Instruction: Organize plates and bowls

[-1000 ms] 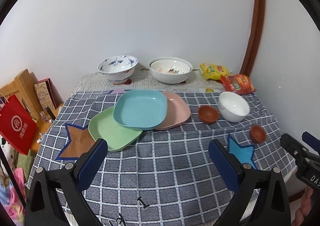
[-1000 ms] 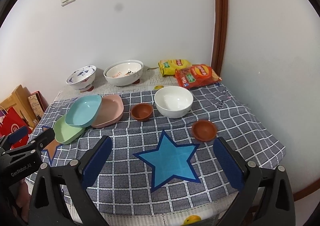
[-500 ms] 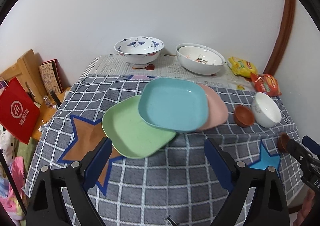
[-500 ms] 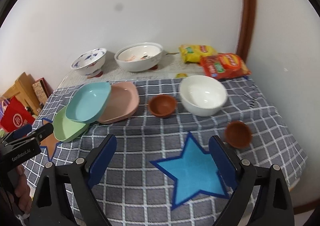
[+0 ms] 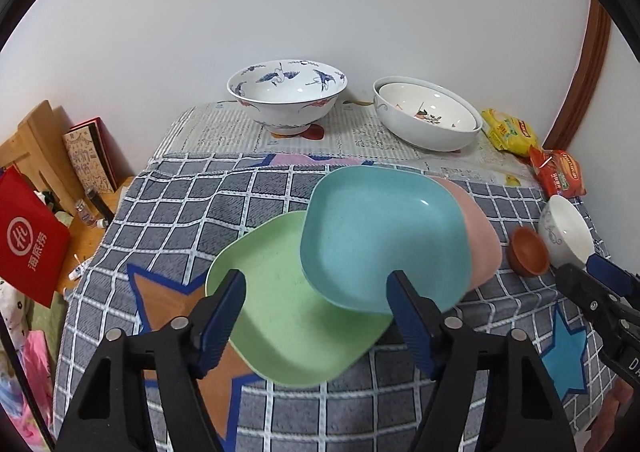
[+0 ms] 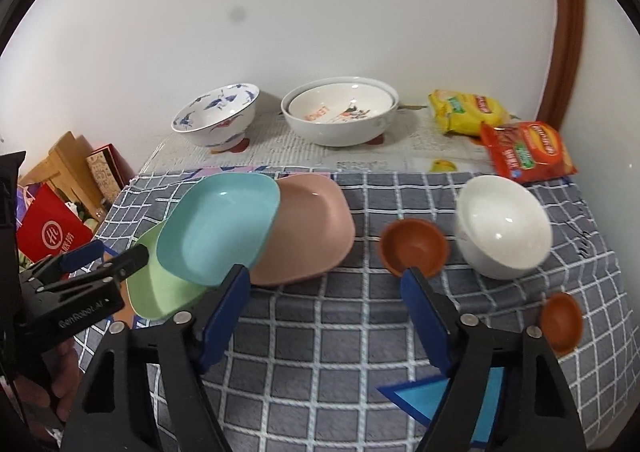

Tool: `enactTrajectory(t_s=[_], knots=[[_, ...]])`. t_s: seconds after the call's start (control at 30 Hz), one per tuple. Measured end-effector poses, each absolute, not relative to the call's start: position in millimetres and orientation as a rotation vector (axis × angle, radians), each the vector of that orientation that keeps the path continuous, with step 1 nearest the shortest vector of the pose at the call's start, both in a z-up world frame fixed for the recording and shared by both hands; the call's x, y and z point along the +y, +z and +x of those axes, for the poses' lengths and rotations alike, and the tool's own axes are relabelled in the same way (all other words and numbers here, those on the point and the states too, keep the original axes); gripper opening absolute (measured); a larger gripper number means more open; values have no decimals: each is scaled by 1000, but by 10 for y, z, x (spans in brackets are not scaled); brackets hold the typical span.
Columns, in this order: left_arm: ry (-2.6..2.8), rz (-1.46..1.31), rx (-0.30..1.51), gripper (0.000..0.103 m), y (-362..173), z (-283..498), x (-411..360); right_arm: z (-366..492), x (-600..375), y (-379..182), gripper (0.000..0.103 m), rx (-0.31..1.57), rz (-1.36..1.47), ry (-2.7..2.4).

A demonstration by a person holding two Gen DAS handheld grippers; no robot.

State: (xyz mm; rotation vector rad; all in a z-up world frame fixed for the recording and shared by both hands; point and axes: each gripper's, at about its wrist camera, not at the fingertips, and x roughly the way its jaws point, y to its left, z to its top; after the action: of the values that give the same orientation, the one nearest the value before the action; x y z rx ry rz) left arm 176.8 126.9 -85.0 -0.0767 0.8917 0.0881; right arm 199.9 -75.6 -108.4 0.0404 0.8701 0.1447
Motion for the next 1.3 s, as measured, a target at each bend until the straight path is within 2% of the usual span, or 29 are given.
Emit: enactTrajectory(t_s=[0.1, 0.2, 0.3, 0.37, 0.57, 0.67, 0.8, 0.97, 1.13, 1.23, 1.3], knots=[[81, -85, 900, 67, -899, 1896, 1311, 2124, -690, -1138, 75, 878, 39, 154], [71, -84, 906, 64, -951, 1995, 1338, 2248, -626, -1208, 69, 898, 48, 164], [58, -88, 922, 57, -1020, 2122, 1362, 2362, -575, -1293, 67, 911, 65, 176], [48, -92, 925, 57, -1059, 2199, 1373, 2434, -542, -1354, 63, 921, 71, 176], [28, -101, 945, 52, -1184, 2380, 1398, 2619, -441, -1466, 63, 938, 64, 182], [19, -114, 952, 50, -1234, 2455, 1417, 2685, -409, -1530, 57, 953, 56, 184], [9, -113, 967, 45, -1295, 2523, 1418, 2773, -376, -1625, 54, 970, 60, 185], [2, -121, 993, 36, -1370, 2583, 1410, 2864, -328, -1736, 45, 992, 59, 189], [-14, -137, 1002, 17, -1392, 2600, 1405, 2935, -298, -1819, 19, 1018, 74, 223], [-18, -138, 998, 11, -1361, 2578, 1397, 2969, -263, -1860, 8, 1031, 58, 231], [-20, -137, 994, 10, -1334, 2553, 1384, 2975, -260, -1874, 7, 1032, 51, 222]])
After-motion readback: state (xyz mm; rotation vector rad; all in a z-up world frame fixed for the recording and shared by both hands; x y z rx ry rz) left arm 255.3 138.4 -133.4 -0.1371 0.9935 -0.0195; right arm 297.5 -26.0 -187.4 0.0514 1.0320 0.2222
